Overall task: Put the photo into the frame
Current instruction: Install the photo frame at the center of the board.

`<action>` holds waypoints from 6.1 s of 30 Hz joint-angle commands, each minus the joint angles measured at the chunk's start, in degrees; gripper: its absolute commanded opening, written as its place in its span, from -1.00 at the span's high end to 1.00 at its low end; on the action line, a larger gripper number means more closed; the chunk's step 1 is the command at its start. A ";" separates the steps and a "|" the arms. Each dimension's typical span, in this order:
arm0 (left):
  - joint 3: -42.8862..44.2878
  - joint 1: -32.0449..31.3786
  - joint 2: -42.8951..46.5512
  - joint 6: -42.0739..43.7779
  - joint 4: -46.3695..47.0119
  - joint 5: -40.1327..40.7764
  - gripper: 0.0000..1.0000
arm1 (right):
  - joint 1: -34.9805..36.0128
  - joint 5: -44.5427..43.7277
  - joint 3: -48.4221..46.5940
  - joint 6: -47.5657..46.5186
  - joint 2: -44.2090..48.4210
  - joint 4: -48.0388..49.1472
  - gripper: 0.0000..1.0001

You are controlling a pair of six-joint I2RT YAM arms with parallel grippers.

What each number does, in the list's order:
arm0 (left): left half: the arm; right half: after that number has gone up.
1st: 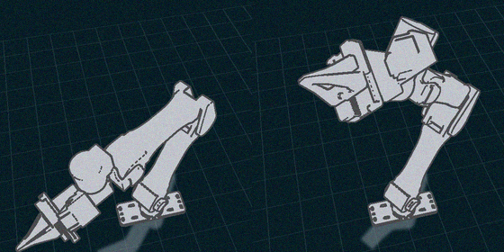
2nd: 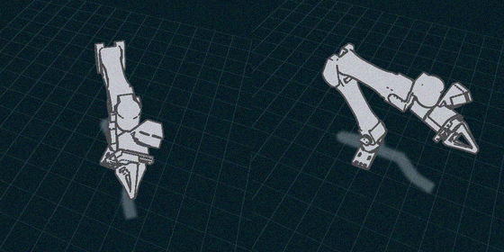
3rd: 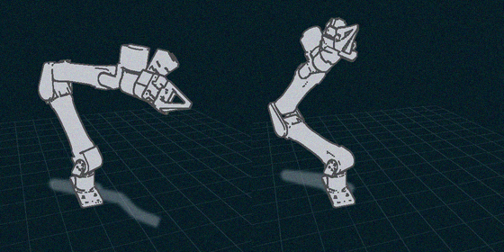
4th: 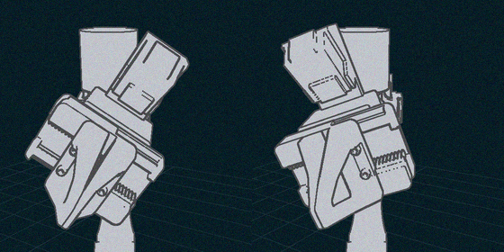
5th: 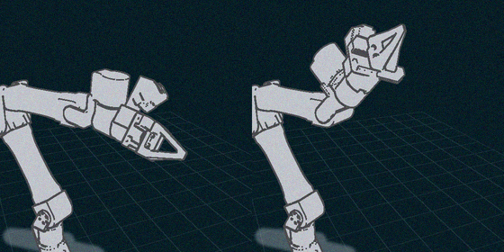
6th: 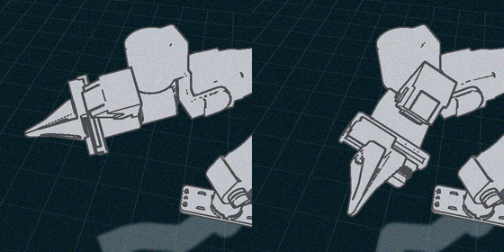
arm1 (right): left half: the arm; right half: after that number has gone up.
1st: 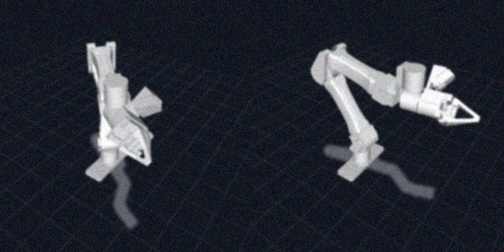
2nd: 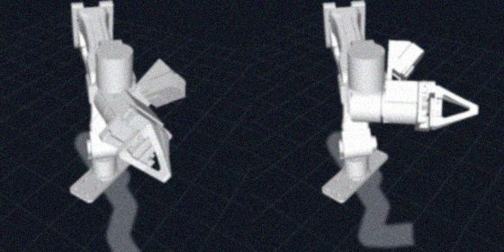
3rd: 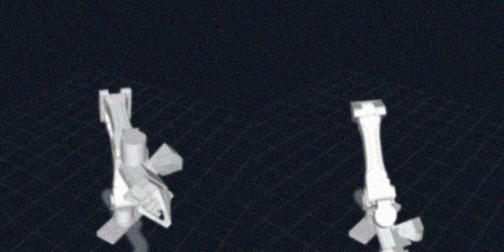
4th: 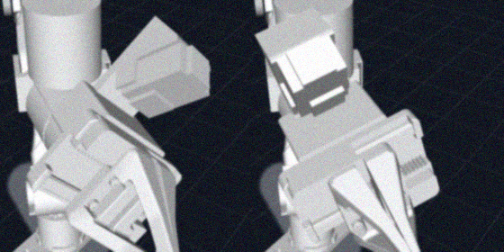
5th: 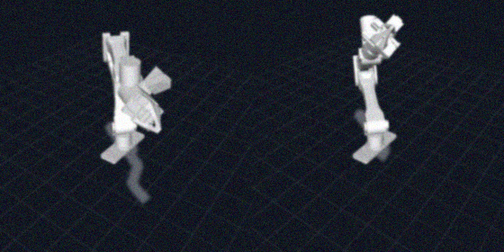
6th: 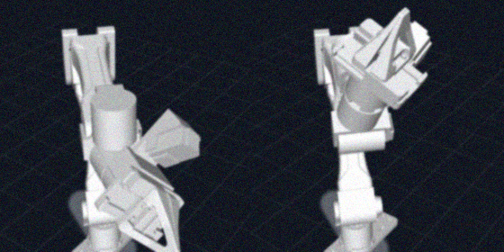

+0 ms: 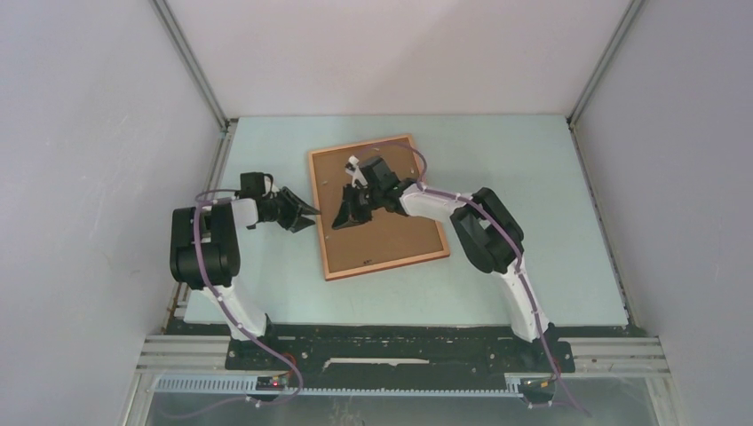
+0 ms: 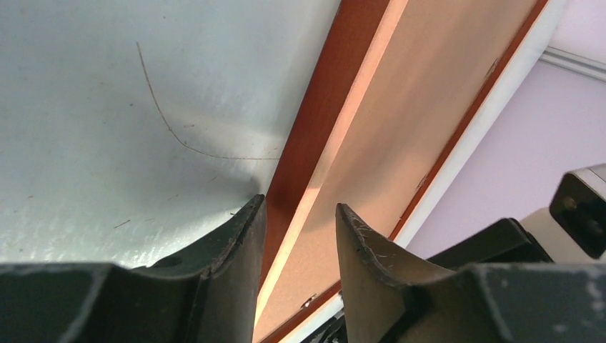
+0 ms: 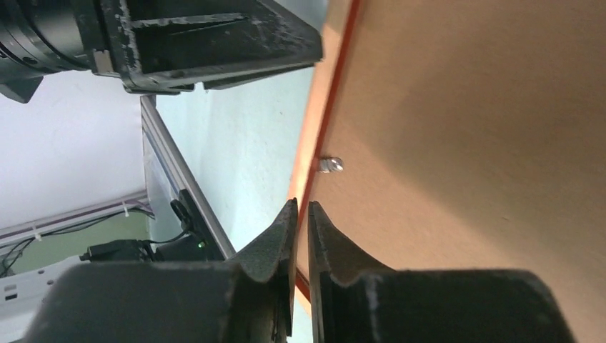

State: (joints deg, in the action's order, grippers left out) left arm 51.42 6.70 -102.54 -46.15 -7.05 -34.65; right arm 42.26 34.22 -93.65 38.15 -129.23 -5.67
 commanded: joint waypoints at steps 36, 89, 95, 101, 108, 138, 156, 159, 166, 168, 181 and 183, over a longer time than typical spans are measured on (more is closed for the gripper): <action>1.85 -0.19 1.58 0.18 0.74 -1.10 0.17 | 6.46 -11.88 -13.35 -0.24 -9.42 -7.64 1.00; 7.75 -6.18 2.34 8.27 -11.54 7.55 -0.01 | -7.83 -3.89 -46.14 -10.94 -21.02 -16.31 -0.18; 9.96 -6.17 0.31 9.80 -12.47 10.42 -0.05 | -7.96 -4.73 -48.47 -8.81 -26.05 -10.13 -0.25; 11.64 -11.31 -0.86 10.94 -13.57 14.92 -0.11 | -8.26 -4.48 -47.66 -6.05 -25.27 -9.67 -0.23; 12.24 -14.02 -2.30 11.03 -15.88 20.22 0.18 | -8.17 -5.66 -43.06 -6.39 -21.90 -9.41 -0.23; 6.71 -18.91 2.41 24.02 -21.50 19.23 1.00 | -7.33 -0.16 -44.55 -0.45 -28.27 -1.56 -0.15; 7.79 -18.27 1.61 24.33 -21.39 17.88 1.00 | -4.36 6.01 -39.71 5.68 -27.12 -2.13 0.13; 7.98 -17.25 1.44 24.18 -21.12 17.03 1.00 | -3.75 3.09 -34.44 3.83 -23.12 -1.99 0.13; 7.86 -16.72 1.41 24.10 -21.00 16.50 1.00 | -4.02 4.58 -30.41 5.17 -20.58 1.18 0.19; 7.74 -16.72 1.37 24.17 -21.01 16.54 1.00 | -4.66 1.13 -30.94 4.96 -20.67 -0.44 0.20; 7.81 -16.63 1.15 24.13 -21.16 16.63 1.00 | -5.99 -1.54 -32.66 7.07 -21.60 -2.39 0.22; 7.77 -16.64 1.30 24.17 -21.16 16.78 1.00 | -5.67 -1.49 -35.47 7.14 -23.39 -4.07 0.32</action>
State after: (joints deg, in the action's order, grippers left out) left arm 59.31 -9.87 -100.44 -25.30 -24.97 -15.86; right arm 36.36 34.81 -124.92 45.39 -152.14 -6.96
